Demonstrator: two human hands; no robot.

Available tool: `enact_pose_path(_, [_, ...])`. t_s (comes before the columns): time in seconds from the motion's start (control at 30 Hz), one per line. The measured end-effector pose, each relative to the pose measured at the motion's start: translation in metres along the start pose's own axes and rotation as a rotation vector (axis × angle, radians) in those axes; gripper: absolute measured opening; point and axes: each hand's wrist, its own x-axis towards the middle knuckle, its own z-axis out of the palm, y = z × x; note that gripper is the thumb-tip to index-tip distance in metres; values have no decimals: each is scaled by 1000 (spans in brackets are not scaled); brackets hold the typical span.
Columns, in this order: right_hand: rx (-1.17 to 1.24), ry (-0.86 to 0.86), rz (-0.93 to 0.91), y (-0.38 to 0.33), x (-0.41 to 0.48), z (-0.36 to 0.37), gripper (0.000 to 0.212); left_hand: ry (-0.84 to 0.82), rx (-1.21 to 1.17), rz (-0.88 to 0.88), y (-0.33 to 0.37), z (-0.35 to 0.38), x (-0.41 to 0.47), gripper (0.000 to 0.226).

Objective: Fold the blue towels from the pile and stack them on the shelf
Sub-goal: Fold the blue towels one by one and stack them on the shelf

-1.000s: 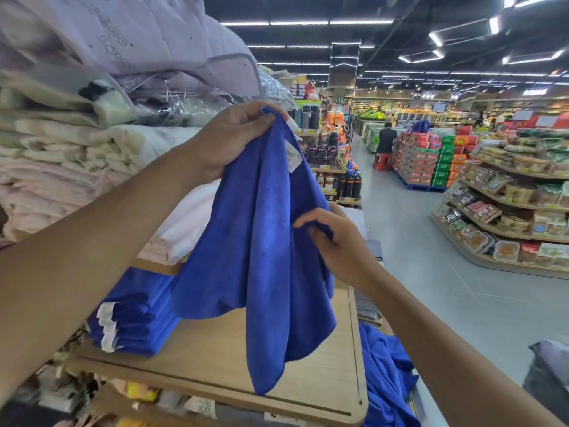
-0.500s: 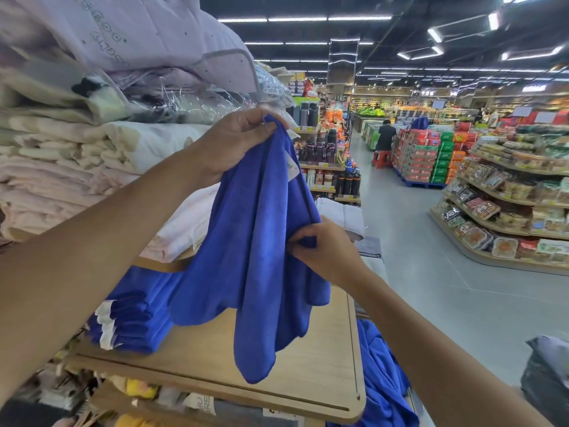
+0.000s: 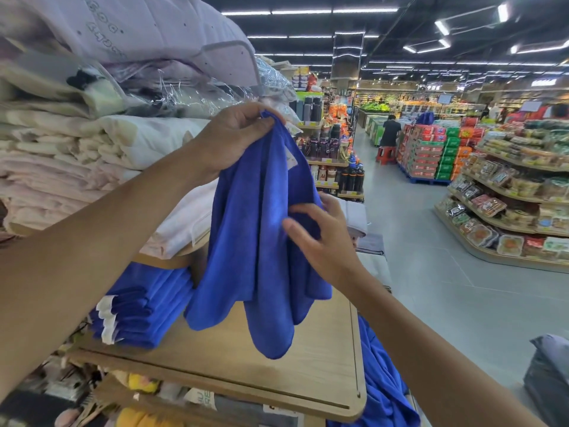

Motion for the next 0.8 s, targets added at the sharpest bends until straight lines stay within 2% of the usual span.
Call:
enact_pose_path(0.1, [-4, 263, -113, -26, 6, -2, 28, -50, 233, 56, 5, 9, -4, 25])
enact_pose_path(0.13, [-23, 297, -130, -34, 10, -3, 28, -76, 270, 68, 6, 13, -6, 26])
enact_pose_path(0.3, [248, 66, 39, -54, 34, -14, 18, -116, 364, 110, 10, 18, -6, 24])
enact_pose_path(0.43, [402, -42, 141, -54, 40, -24, 22, -119, 297, 71, 6, 15, -6, 24])
enact_pose_path(0.53, [386, -46, 121, -54, 43, -31, 15, -84, 175, 8, -1, 13, -5, 16])
enact_pose_path(0.63, [234, 7, 42, -52, 49, -37, 34, -111, 71, -30, -3, 14, -6, 15])
enact_pose_path(0.7, [299, -101, 29, -53, 53, -42, 39, -163, 69, -35, -1, 15, -6, 16])
enact_pose_path(0.8, [424, -292, 102, -49, 57, -52, 15, -186, 86, -33, 2, 15, -5, 14])
